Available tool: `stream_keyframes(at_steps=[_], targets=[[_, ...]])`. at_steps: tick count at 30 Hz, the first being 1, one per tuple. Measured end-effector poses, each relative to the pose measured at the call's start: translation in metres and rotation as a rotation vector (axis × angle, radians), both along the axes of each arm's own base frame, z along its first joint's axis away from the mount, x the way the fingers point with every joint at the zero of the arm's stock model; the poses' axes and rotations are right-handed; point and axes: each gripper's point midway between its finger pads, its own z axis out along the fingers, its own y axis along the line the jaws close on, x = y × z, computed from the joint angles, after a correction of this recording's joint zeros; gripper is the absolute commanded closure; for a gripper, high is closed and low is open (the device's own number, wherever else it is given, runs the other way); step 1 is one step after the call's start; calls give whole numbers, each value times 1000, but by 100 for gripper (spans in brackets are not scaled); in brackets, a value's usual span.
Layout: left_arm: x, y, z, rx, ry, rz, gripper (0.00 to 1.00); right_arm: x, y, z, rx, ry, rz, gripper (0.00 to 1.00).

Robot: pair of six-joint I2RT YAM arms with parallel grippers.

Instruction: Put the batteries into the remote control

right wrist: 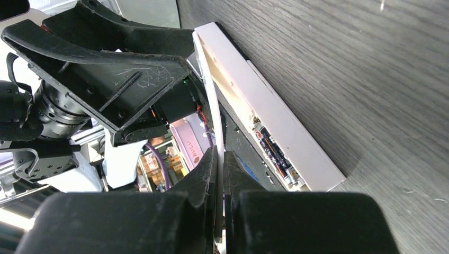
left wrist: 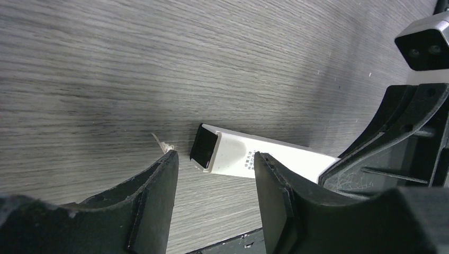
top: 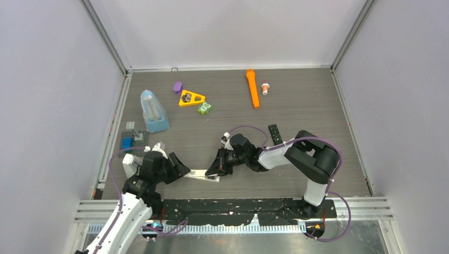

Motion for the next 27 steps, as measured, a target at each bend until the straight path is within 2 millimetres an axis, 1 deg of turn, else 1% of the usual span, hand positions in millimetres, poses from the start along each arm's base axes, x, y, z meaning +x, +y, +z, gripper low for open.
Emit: stream_keyframes(at_steps=[7, 15, 19, 27], targets=[[-1, 0, -3, -8, 18, 17, 49, -2, 2, -2, -14, 7, -14, 95], [-1, 0, -5, -8, 20, 18, 54, -5, -5, -6, -40, 8, -33, 95], [-3, 1, -9, -5, 29, 17, 55, -4, -7, -6, -49, 7, -42, 95], [-2, 0, -9, -7, 24, 16, 58, -7, -6, -9, -64, 10, -46, 95]])
